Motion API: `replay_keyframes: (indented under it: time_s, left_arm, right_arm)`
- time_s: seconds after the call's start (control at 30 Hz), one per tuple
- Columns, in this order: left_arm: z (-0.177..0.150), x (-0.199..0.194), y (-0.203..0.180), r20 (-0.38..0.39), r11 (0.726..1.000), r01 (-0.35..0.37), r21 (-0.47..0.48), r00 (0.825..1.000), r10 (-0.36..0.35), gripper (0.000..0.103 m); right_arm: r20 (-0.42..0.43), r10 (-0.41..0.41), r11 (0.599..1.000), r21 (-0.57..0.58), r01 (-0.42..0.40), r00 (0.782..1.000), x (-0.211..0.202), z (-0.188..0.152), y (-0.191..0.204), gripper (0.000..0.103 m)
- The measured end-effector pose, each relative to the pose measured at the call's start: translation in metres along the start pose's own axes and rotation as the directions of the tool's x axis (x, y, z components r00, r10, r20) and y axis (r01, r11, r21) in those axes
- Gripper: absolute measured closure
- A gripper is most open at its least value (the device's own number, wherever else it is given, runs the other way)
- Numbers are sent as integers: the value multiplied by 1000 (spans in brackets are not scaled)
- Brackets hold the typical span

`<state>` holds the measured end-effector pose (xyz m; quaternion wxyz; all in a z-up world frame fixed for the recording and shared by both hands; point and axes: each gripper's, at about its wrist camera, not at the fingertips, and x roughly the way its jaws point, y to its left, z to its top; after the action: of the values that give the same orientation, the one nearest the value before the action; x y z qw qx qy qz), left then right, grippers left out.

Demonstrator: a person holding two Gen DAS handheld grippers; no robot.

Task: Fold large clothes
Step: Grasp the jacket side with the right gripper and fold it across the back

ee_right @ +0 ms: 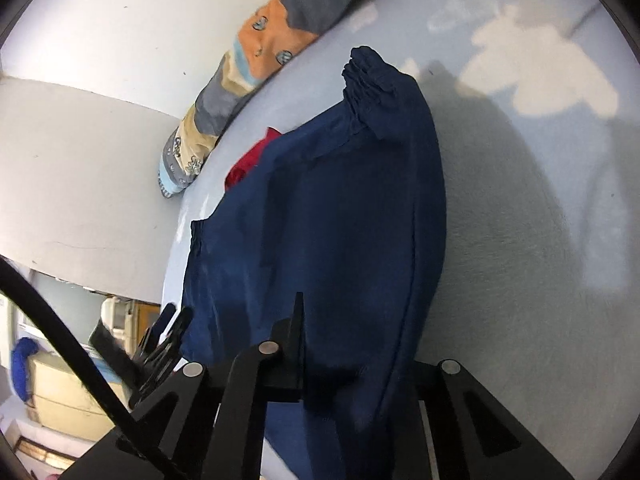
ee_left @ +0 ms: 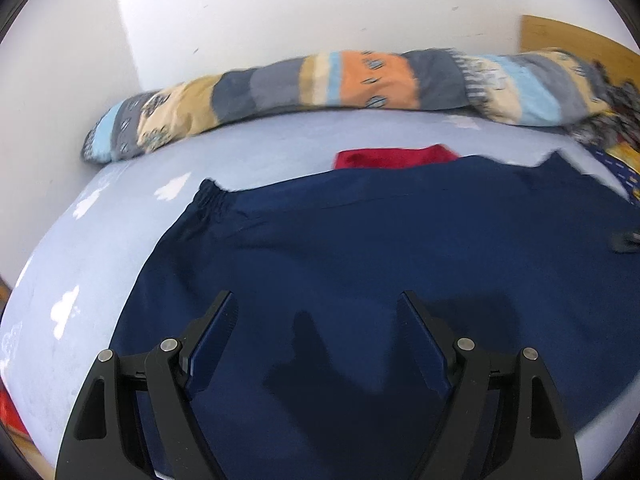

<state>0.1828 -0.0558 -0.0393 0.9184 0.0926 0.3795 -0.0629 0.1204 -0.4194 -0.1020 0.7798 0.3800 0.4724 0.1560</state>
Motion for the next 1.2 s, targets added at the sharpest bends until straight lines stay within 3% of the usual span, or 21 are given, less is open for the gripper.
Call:
replay_keyframes:
  time_s: [0.13, 0.2, 0.27, 0.33, 0.37, 0.43, 0.5, 0.53, 0.6, 0.67, 0.83, 0.97, 1.0, 1.07, 1.13, 1.2]
  left_arm:
    - [-6, 57, -5, -141, 1000, -17, 19, 990, 20, 21]
    - [-12, 62, -7, -102, 999, -40, 14, 994, 41, 18]
    - [-4, 57, -7, -128, 999, -33, 0, 991, 33, 21]
    - [6, 44, 2, -89, 996, 14, -90, 996, -22, 27]
    - [12, 37, 5, -61, 994, 2, -113, 998, -9, 27]
    - [18, 43, -6, -74, 998, -46, -37, 996, 43, 26]
    - [6, 72, -26, -170, 994, -50, 95, 983, 66, 26]
    - [3, 68, -27, -109, 994, -59, 91, 992, 68, 26]
    - [4, 69, -20, -137, 999, -23, 32, 990, 27, 26]
    - [11, 71, -6, -179, 998, 54, -35, 982, -59, 26]
    - [10, 64, 13, -175, 983, 163, -80, 969, -175, 26]
    - [12, 51, 66, -159, 971, 114, -211, 976, -149, 26]
    - [12, 44, 91, -154, 969, 34, -245, 985, -73, 26]
    - [10, 32, 139, -148, 942, -38, -333, 989, -12, 26]
    - [7, 19, 187, -151, 911, -98, -401, 988, 40, 26]
    - [4, 3, 227, -144, 899, -140, -415, 986, 87, 26]
  right_arm:
    - [37, -20, 1000, 0, 20, 999, -10, -2, 44, 91]
    - [56, -48, 999, -19, 49, 997, -14, -3, 76, 91]
    - [71, -58, 997, -40, 61, 996, -20, -3, 103, 91]
    - [75, -73, 995, -56, 77, 994, -25, -6, 124, 91]
    - [78, -80, 994, -71, 86, 994, -23, -7, 139, 91]
    - [81, -87, 992, -86, 94, 993, -18, -9, 156, 91]
    - [76, -92, 990, -103, 100, 993, -12, -13, 176, 91]
    - [68, -102, 987, -114, 109, 992, -5, -15, 189, 91]
    - [67, -104, 985, -129, 112, 992, 5, -20, 208, 91]
    - [67, -109, 983, -142, 117, 992, 16, -26, 231, 91]
    - [91, -77, 986, -143, 89, 993, 40, -35, 280, 91]
    - [120, -115, 984, -125, 130, 986, 76, -42, 315, 91]
    - [124, -129, 983, -111, 143, 984, 88, -45, 320, 91]
    - [148, -189, 971, -120, 208, 971, 114, -50, 330, 91]
    - [189, -284, 938, -151, 313, 940, 152, -63, 338, 91]
    - [214, -393, 882, -189, 432, 894, 196, -78, 341, 91]
